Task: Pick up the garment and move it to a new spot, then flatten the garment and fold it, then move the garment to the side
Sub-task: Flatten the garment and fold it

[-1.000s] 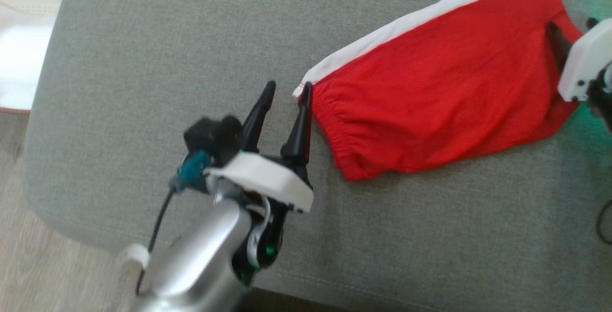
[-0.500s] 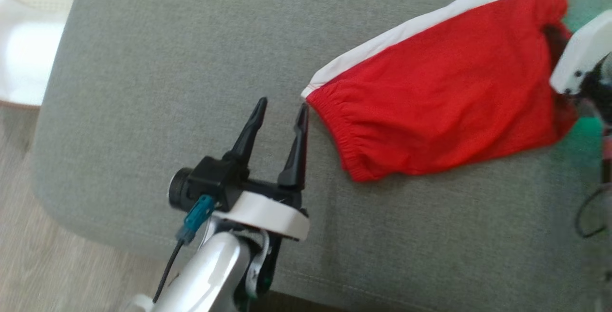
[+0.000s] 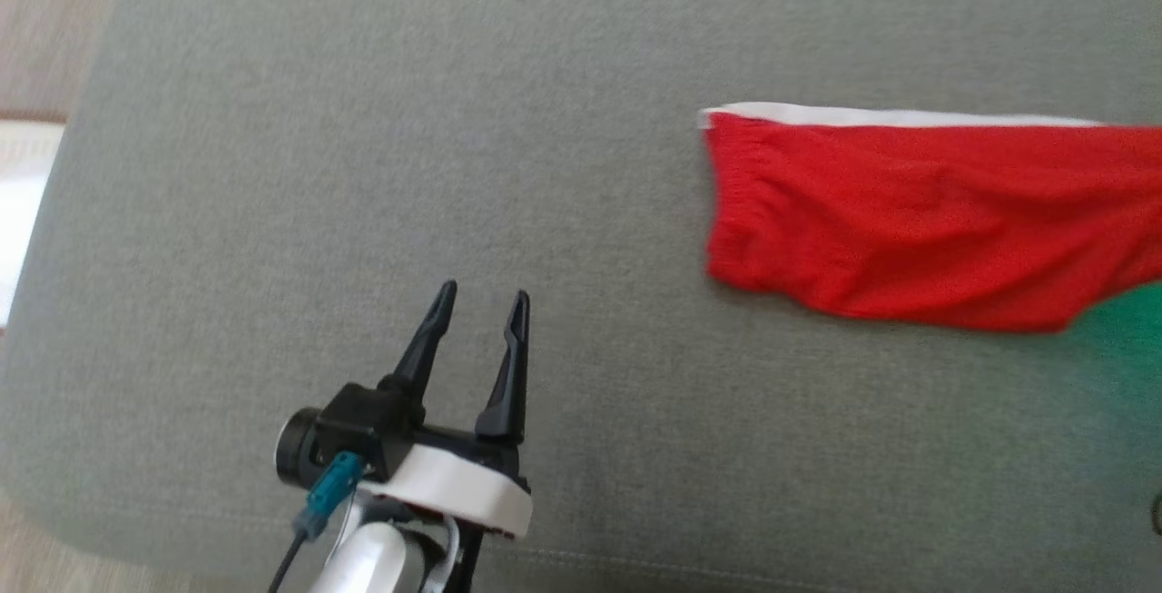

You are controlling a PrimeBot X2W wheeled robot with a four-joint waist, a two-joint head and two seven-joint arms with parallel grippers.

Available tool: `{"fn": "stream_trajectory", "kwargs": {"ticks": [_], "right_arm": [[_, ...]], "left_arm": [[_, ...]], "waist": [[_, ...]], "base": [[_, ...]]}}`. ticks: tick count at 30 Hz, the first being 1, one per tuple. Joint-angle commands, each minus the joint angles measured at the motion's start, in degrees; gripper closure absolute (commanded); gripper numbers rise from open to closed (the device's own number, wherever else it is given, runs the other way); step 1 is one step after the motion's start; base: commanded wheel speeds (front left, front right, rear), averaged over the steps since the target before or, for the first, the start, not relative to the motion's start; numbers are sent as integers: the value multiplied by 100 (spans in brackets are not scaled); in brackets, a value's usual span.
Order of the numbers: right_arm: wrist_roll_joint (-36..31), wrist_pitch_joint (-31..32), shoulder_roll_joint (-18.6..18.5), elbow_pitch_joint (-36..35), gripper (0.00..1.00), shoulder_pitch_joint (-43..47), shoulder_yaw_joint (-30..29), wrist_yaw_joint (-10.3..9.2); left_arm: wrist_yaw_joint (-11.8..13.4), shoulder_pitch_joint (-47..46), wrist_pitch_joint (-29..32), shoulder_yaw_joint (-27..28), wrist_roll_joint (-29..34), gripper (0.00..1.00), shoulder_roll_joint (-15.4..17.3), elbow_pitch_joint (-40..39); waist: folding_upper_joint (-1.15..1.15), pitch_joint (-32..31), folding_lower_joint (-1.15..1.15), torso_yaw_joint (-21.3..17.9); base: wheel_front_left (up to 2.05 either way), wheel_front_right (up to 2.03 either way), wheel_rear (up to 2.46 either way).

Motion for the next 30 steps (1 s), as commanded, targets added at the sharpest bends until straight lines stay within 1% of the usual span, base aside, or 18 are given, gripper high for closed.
{"fn": "stream_trajectory", "kwargs": {"ticks": [1, 3, 6, 10, 14, 17, 19, 24, 28, 29, 30], "right_arm": [[-66, -48, -57, -238, 100, -155, 28, 43], [-143, -1, 21, -371, 100, -236, -88, 43], [-188, 181, 240, -754, 100, -315, 102, 43], [-238, 468, 669, -1322, 100, -387, 679, 43], [-325, 634, 1022, -1513, 100, -379, 1419, 43], [-323, 566, 1117, -1384, 100, -260, 1960, 43], [-284, 354, 1132, -1162, 100, -243, 2236, 43], [345, -250, 1137, -419, 100, -332, 2855, 43], [581, -640, 1137, 72, 100, -472, 3275, 43], [598, -740, 1138, 198, 96, -509, 3329, 43], [613, -840, 1138, 315, 65, -543, 3379, 43]], "left_arm": [[-45, -32, -68, 231, 59, 0, 9, -142], [-121, 40, -68, 255, 69, 0, -33, -120], [-193, 163, -69, 286, 73, 0, -92, -63], [-271, 264, -69, 293, 89, 0, -150, 41], [-363, 207, -69, 236, 103, 0, -193, 140], [-417, 126, -69, 178, 68, 0, -212, 227], [-406, 88, -69, 158, 37, 0, -218, 326], [-195, 28, -69, 110, -119, 0, -223, 506], [-166, 10, -69, 39, -179, 0, -223, 593], [-164, 12, -69, 16, -191, 0, -223, 618], [-160, 13, -69, -3, -213, 0, -224, 637]], "waist": [[0, -143, 0, -100], [0, -202, 0, -102], [0, -275, 0, -111], [0, -283, 0, -100], [0, -213, 0, 35], [0, -155, 0, 198], [0, -127, 0, 313], [0, -148, 0, 526], [0, -185, 0, 587], [0, -198, 0, 594], [0, -215, 0, 598]], "base": [[0, 0, 0], [0, 0, 0], [0, 0, 0], [0, 0, 0], [0, 0, 0], [0, 0, 0], [0, 0, 0], [0, 0, 0], [0, 0, 0], [0, 0, 0], [0, 0, 0]]}}
